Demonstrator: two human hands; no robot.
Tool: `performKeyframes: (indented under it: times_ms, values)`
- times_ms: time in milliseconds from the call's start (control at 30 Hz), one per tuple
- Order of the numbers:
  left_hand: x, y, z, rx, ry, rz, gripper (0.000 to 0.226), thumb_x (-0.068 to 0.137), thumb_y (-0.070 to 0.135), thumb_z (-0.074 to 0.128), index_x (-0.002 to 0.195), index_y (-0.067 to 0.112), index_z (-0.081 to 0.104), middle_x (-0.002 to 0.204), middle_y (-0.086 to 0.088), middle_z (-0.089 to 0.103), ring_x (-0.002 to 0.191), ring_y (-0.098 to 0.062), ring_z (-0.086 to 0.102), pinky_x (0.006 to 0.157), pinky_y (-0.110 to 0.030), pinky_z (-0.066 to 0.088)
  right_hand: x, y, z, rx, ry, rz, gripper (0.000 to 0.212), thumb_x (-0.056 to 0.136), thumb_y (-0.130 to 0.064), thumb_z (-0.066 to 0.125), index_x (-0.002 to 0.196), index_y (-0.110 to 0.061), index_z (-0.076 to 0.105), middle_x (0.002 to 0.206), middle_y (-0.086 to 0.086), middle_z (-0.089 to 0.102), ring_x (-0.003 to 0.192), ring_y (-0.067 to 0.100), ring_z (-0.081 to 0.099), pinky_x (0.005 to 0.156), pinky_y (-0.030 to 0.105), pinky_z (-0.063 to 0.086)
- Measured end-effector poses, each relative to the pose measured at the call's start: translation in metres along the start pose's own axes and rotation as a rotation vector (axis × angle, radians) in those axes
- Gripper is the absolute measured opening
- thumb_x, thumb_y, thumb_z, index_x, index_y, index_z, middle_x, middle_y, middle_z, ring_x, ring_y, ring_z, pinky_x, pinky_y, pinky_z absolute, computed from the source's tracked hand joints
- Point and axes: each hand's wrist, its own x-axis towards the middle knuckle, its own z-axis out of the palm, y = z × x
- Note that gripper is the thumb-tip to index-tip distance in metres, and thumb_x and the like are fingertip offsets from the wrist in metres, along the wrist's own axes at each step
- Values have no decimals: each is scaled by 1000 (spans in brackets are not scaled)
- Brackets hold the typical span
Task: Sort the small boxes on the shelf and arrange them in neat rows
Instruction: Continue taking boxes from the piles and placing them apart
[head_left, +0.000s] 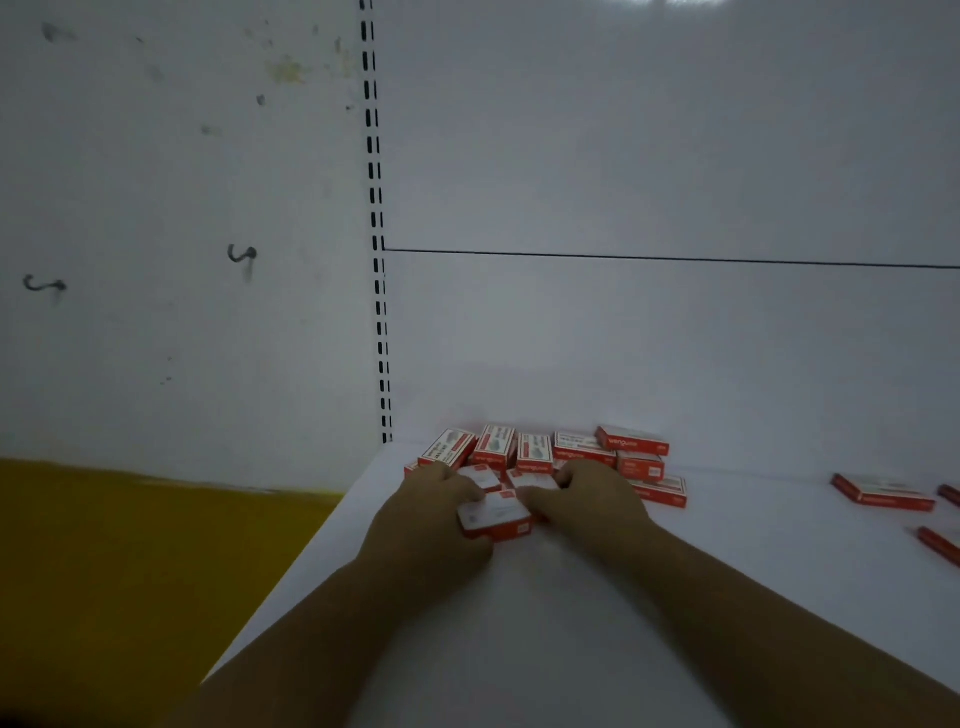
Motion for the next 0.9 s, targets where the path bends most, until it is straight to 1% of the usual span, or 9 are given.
performKeyframes:
  times_ms: [100,167,233,300,467,533,600,767,900]
  values:
    - [-1,2,0,12,-37,-3,54,75,45,65,124,28,53,128,4,51,118,-13,44,101,-27,33,-1,-1,-13,121,-70,45,20,70,-27,73,58,-22,58,55,-8,61,49,3,60,45,24,49]
    - [-2,3,-1,10,-29,-17,53,74,45,65,123,30,54,127,5,53,116,-12,46,99,-26,35,-3,2,-25,225,-149,102,21,67,-18,77,74,-21,57,68,-5,63,50,4,62,45,20,49]
    - [-2,6,-2,5,-25,-31,50,75,45,66,122,32,54,126,6,54,114,-10,46,97,-24,35,-4,6,-36,356,-253,150,45,67,-11,78,101,-22,52,91,0,62,67,12,67,54,23,53]
    - [-2,11,-4,-9,-34,-25,50,76,42,67,123,32,53,127,7,52,110,-8,46,93,-20,35,-5,10,-43,509,-338,176,59,69,-3,75,114,-29,48,103,4,62,75,19,69,56,27,54]
    - [-7,24,-13,-31,-11,60,60,79,37,65,134,33,40,125,9,45,94,1,30,68,-4,29,-3,15,-47,805,-243,164,33,72,-3,74,100,-13,60,96,11,71,85,22,70,70,34,57]
    - [-12,28,-18,-23,28,92,57,81,38,63,133,34,40,122,11,43,93,3,27,65,1,25,-3,15,-46,855,-189,135,25,73,-5,74,90,-11,57,94,12,72,82,21,70,63,29,53]
    - [-16,31,-23,-27,60,112,54,82,38,61,133,33,41,123,10,43,93,3,27,68,2,23,-4,12,-45,880,-170,117,26,75,-7,75,90,-13,55,89,9,72,77,17,70,58,28,53]
    - [-20,28,-29,-88,104,110,49,84,31,61,130,29,45,129,7,48,111,-5,41,85,-6,24,-7,6,-49,855,-266,30,20,81,-4,68,96,-17,64,95,8,71,83,18,71,66,30,58]
    - [-22,28,-26,-230,83,45,48,81,26,65,126,30,51,124,6,58,109,-9,52,90,-16,34,-20,9,-54,757,-307,7,46,68,12,71,103,-17,63,104,6,68,96,18,66,74,28,56]
